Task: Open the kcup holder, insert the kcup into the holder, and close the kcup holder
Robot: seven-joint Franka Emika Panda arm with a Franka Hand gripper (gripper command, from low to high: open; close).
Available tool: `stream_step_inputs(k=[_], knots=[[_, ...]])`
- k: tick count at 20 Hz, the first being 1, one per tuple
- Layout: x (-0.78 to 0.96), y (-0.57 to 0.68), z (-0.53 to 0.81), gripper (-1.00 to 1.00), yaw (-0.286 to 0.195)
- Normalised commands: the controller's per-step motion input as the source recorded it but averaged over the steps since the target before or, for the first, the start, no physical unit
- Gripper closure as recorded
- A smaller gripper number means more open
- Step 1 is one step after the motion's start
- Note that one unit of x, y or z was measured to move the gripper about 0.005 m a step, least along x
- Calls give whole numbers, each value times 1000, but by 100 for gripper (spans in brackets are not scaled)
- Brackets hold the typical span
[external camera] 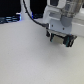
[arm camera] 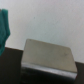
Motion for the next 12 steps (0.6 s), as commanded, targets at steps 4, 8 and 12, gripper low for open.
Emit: stream_step_inputs(k=[4, 8, 12], knots=[[-295, 72, -119, -100, 250], [-430, 273, -17, -100, 166], [-365, 438, 12, -100, 113]])
